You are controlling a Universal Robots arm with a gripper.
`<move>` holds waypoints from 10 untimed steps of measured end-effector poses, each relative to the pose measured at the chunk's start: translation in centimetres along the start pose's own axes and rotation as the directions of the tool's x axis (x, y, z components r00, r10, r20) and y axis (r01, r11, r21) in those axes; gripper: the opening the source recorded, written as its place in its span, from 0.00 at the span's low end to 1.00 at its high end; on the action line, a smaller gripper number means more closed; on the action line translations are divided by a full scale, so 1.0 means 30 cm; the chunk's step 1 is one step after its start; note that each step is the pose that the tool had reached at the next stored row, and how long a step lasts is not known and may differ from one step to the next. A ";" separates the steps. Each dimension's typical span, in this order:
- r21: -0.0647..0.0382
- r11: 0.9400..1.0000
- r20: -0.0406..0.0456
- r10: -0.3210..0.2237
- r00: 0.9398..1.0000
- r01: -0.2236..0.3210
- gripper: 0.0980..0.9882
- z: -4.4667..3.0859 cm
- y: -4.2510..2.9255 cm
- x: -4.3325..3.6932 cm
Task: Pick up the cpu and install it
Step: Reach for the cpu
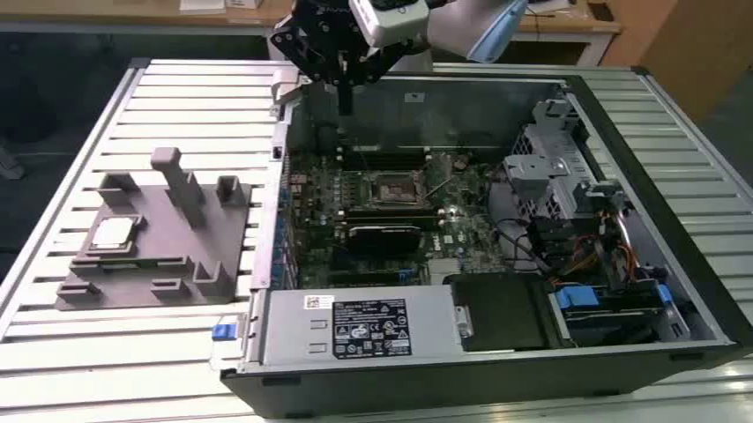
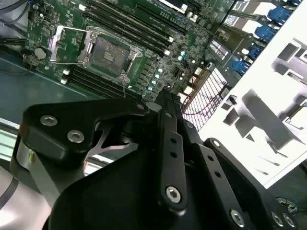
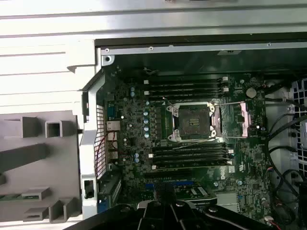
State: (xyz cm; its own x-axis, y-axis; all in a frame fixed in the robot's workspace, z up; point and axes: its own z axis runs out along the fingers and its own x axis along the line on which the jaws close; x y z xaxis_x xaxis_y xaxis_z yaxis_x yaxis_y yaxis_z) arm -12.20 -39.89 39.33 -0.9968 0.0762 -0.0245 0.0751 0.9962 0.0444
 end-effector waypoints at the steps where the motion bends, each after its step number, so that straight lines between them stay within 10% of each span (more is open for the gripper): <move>1: 0.000 1.000 0.000 0.000 1.000 0.000 0.01 0.000 0.000 0.000; 10: 0.000 1.000 0.000 0.000 1.000 0.000 0.01 0.000 -0.001 0.010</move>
State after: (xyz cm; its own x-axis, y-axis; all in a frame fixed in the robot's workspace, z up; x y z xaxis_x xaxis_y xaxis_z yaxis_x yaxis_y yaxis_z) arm -12.49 -39.89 39.33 -0.9968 0.0762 -0.0245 0.0751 0.9962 0.0444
